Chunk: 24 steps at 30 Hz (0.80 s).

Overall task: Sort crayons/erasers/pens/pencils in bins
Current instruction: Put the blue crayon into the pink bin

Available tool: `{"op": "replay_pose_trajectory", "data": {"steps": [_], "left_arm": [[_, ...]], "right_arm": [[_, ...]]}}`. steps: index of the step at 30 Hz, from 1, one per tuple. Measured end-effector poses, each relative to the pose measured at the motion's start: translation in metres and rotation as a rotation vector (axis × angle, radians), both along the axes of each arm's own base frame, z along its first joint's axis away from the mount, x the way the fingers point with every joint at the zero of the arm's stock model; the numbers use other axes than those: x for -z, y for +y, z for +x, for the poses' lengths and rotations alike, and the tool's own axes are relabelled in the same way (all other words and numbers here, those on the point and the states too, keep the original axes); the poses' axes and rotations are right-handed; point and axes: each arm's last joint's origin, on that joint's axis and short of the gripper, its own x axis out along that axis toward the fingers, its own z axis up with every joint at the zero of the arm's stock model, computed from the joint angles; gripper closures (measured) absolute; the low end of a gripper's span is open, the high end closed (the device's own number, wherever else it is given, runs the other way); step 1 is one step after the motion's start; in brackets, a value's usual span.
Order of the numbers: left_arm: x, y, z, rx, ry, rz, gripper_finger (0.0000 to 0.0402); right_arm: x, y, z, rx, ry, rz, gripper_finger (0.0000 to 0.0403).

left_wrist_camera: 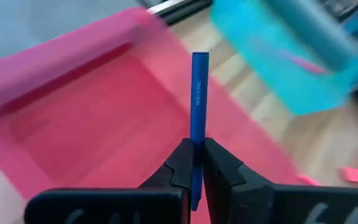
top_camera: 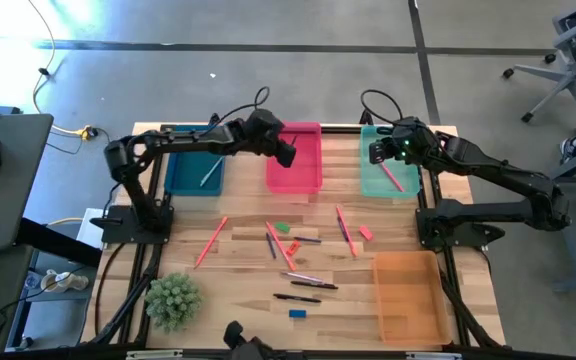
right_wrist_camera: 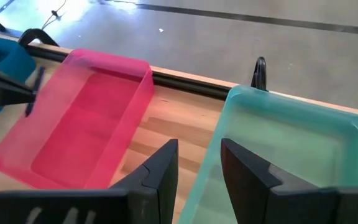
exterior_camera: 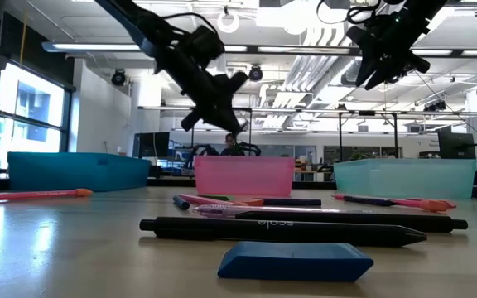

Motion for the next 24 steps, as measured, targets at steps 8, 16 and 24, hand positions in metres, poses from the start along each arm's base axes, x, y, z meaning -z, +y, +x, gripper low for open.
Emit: {"op": "replay_pose_trajectory", "data": {"steps": [8,16,24], "left_arm": [[0.025,0.014,0.011,-0.027,0.104,-0.080,0.0397],[0.039,0.013,0.016,-0.051,0.136,-0.106,0.0397],[0.044,0.012,0.016,-0.052,0.164,-0.121,0.0397]], "right_arm": [[0.000,0.000,0.000,-0.026,0.029,-0.015,0.0289],[0.001,0.000,0.000,-0.027,0.035,-0.012,0.0289],[0.001,0.000,0.000,-0.026,0.032,-0.011,0.0289]]}}
